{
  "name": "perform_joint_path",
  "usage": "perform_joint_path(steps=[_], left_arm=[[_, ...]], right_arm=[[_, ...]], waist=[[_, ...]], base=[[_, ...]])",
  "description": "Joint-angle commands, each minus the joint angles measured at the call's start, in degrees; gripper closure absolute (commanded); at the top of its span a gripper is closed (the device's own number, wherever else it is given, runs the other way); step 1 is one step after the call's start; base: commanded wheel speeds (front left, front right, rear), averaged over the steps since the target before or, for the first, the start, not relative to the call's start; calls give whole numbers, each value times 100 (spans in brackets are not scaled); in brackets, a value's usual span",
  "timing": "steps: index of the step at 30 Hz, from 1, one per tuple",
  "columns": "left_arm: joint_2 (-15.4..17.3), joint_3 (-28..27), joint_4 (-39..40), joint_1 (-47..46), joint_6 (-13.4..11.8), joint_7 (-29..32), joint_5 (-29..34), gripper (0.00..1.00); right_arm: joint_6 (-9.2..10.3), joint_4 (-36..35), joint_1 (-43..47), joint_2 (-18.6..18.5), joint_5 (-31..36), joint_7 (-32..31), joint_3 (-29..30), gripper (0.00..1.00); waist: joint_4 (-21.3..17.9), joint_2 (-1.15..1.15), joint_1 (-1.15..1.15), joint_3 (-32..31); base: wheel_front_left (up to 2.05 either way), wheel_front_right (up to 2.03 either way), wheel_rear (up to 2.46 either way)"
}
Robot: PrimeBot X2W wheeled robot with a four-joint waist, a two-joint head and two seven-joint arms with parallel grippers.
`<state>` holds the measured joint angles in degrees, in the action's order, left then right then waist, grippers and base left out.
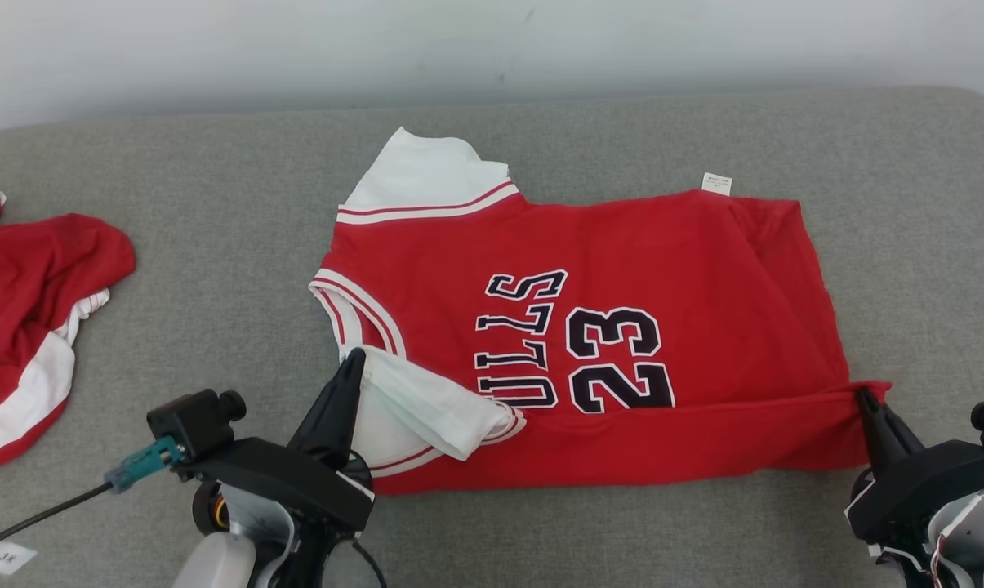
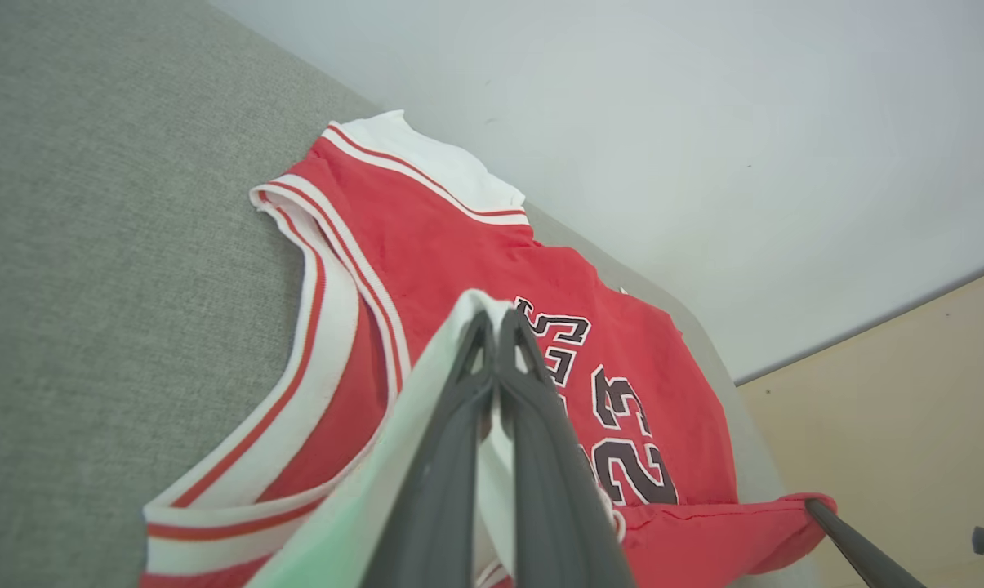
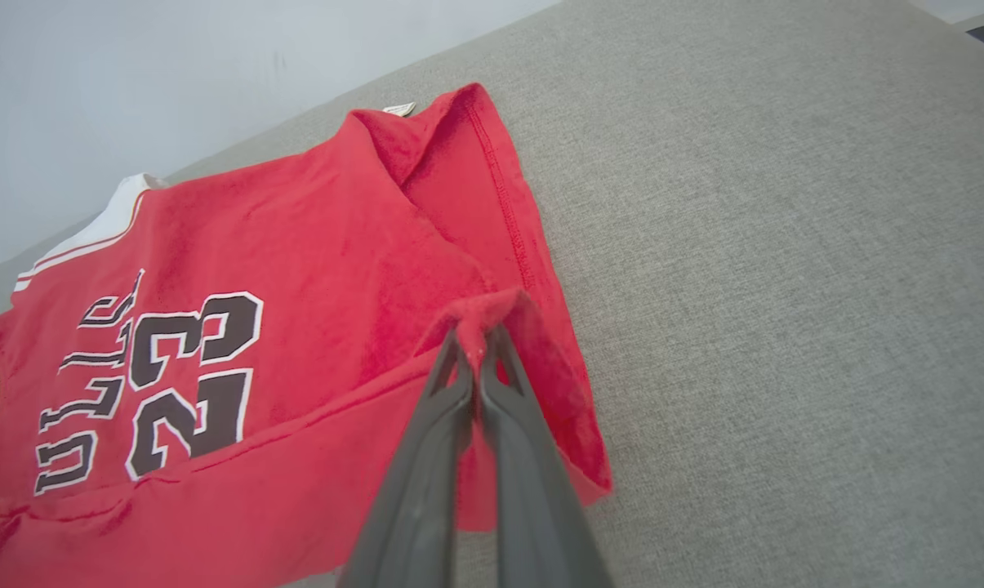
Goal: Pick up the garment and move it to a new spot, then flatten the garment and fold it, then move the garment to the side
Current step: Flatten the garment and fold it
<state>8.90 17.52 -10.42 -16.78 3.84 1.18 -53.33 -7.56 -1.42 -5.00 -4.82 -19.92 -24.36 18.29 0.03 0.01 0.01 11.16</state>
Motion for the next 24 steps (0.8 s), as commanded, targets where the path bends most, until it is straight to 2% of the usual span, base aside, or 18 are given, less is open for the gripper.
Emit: perform_joint_path(steps=[1, 12, 20, 21, 22, 24], left_arm=[[-19, -5, -35, -84, 20, -62, 53, 100], [-75, 30, -541, -613, 136, -403, 239, 100], [-105, 99, -1064, -1083, 3, -653, 566, 100], [-108, 94, -1138, -1134, -35, -722, 625, 87], [-102, 104, -1212, -1180, -79, -815, 709, 0], [-94, 164, -1370, -1242, -131, -942, 841, 0]], right_arm=[[11, 25, -42, -28, 49, 55, 5, 100], [11, 439, -311, -102, 199, 501, 68, 100], [11, 759, -602, -143, 334, 723, -73, 100], [11, 810, -650, -145, 362, 765, -81, 65], [11, 861, -701, -139, 385, 821, -60, 0], [11, 978, -775, -99, 414, 907, -14, 0]], waist=[[6, -1, -1, 36], [24, -1, -1, 182], [22, -1, -1, 262], [21, -1, -1, 266], [19, -1, -1, 269], [18, -1, -1, 261]], base=[[0, 0, 0], [0, 0, 0], [0, 0, 0], [0, 0, 0], [0, 0, 0], [0, 0, 0]])
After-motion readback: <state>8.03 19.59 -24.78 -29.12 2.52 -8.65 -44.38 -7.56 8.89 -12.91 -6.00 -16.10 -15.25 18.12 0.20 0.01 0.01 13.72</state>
